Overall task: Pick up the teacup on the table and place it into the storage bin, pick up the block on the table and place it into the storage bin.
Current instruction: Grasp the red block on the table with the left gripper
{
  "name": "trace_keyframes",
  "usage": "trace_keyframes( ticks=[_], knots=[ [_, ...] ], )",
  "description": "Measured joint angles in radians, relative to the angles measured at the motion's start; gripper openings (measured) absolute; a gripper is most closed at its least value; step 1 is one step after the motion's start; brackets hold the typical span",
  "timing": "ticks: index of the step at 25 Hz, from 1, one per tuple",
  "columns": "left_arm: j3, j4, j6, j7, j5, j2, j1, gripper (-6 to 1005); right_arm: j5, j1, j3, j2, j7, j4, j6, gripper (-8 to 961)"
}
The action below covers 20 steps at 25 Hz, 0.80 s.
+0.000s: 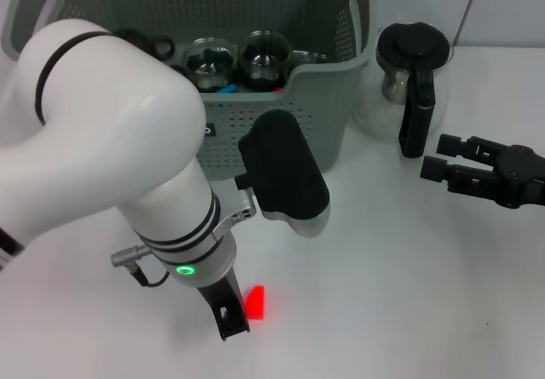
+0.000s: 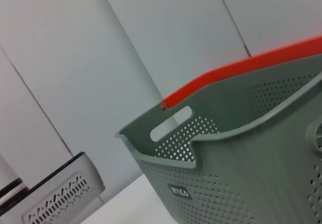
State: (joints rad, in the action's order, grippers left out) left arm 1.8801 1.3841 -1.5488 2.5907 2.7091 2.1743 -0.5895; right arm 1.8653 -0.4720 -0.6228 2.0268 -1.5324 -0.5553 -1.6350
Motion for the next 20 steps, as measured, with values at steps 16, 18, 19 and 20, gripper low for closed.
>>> trace_keyframes(
  ticks=[16, 18, 19, 20],
  knots=[
    [0.002, 0.062, -0.011, -0.008, 0.009, -0.002, 0.005, 210, 0.000, -0.001, 0.000, 0.000, 0.000, 0.000, 0.001, 884],
    [0.010, 0.055, -0.005, -0.010, 0.009, -0.002, 0.003, 247, 0.000, 0.000, 0.000, 0.000, 0.000, 0.000, 0.002, 884],
    [0.017, 0.047, 0.000, -0.011, 0.009, -0.001, 0.001, 265, 0.000, -0.001, 0.000, 0.000, 0.000, 0.000, 0.002, 884],
    [0.020, 0.043, 0.006, -0.012, 0.009, -0.001, 0.000, 283, 0.000, -0.001, 0.000, 0.000, 0.000, 0.000, 0.002, 884]
  ],
)
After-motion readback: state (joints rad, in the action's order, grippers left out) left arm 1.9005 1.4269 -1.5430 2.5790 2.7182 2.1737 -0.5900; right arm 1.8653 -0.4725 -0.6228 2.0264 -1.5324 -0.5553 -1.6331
